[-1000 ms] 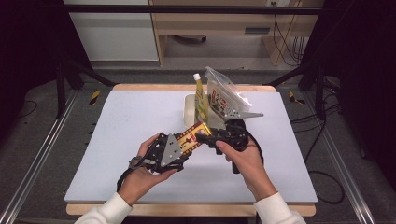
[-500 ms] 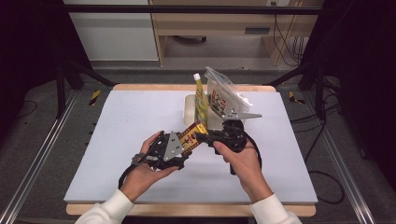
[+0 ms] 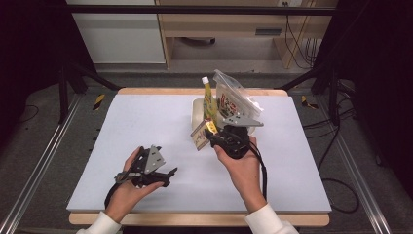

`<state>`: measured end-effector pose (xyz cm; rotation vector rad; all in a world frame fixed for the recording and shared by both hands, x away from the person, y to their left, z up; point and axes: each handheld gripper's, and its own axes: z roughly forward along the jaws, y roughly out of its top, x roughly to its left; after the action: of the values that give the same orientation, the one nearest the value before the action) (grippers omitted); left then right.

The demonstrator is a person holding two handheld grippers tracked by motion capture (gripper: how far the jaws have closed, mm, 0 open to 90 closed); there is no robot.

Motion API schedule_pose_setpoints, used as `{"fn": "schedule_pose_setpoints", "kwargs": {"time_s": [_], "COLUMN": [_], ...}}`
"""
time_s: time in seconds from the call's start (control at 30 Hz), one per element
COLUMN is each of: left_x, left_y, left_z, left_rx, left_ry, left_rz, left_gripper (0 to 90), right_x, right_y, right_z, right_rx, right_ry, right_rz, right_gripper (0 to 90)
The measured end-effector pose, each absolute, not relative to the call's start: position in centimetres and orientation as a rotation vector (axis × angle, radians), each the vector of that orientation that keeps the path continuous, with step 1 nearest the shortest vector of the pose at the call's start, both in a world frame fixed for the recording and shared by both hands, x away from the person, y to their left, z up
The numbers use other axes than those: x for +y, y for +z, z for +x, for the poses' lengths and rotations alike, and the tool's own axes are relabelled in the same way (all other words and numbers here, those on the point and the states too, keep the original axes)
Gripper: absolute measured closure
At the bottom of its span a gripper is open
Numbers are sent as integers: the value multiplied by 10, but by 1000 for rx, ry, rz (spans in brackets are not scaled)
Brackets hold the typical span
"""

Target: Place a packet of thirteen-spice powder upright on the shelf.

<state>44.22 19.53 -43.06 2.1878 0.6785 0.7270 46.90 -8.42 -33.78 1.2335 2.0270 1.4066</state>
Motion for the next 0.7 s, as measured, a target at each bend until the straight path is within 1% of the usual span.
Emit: {"fn": "schedule_pose_setpoints", "kwargs": {"time_s": [0.17, 0.27, 0.37, 0.5, 0.6, 0.7], "left_x": [224, 238, 249, 256, 262, 266], "left_y": [-438, -435, -435, -439, -438, -439], "left_z": [437, 436, 435, 434, 436, 436], "left_rx": [779, 846, 891, 913, 941, 963], "left_ry": [713, 683, 685, 694, 649, 631], "left_rz": [2175, 2125, 2094, 2110, 2071, 2051], "left_gripper": [125, 120, 118, 118, 118, 120], "right_x": [-75, -71, -66, -56, -49, -45], "right_y": [-334, -331, -329, -326, -324, -323], "right_z": [471, 474, 477, 481, 485, 492], "right_rx": [1982, 1953, 1930, 1887, 1859, 1825], "right_ry": [1373, 1372, 1353, 1320, 1301, 1278], "right_rz": [1240, 1260, 1265, 1262, 1258, 1264], "right_gripper": [676, 675, 675, 676, 676, 676]}}
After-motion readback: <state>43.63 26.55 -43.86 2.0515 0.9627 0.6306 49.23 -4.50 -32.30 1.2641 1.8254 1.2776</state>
